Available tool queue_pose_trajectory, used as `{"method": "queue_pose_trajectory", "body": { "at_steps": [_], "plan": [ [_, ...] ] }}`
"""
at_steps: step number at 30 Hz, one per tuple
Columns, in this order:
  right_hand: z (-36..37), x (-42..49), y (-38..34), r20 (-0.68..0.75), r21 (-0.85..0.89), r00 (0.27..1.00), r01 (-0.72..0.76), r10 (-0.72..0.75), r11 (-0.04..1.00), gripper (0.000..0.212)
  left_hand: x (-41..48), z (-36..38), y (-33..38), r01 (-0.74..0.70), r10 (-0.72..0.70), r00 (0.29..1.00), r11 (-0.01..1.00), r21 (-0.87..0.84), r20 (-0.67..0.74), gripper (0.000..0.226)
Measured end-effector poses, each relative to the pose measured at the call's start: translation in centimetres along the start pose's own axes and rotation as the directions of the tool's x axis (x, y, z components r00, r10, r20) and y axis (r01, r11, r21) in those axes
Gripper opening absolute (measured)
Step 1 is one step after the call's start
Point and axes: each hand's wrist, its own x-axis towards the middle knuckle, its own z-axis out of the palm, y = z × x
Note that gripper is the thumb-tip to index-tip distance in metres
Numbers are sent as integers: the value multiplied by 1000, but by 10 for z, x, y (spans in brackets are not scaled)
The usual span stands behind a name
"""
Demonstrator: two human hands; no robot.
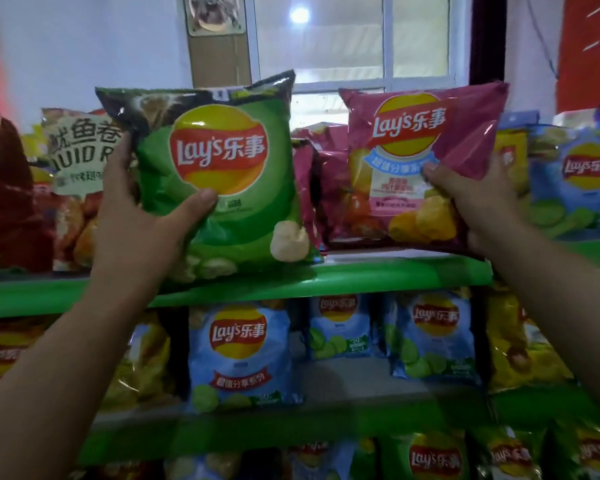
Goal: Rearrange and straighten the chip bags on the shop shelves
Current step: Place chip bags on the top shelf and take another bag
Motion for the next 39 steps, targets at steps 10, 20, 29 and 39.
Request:
{"method": "queue_pose_trajectory", "body": {
  "at_steps": [10,20,29,39],
  "plan": [
    [31,31,39,204,-239,943,-212,263,947,83,-46,-19,-26,80,-84,987,996,34,136,106],
    [40,-57,19,-64,-531,927,282,-370,799,46,-85,-8,-35,139,-120,979,984,-110,164,101],
    [13,-199,52,450,-189,822,-295,349,937,75,-188,31,-51,172,-131,903,983,-64,409,99],
    [-97,-268,140,248,-347,611,-669,752,658,131,-344,20,-155,341,-399,608,912,229,687,51]
  ]
}}
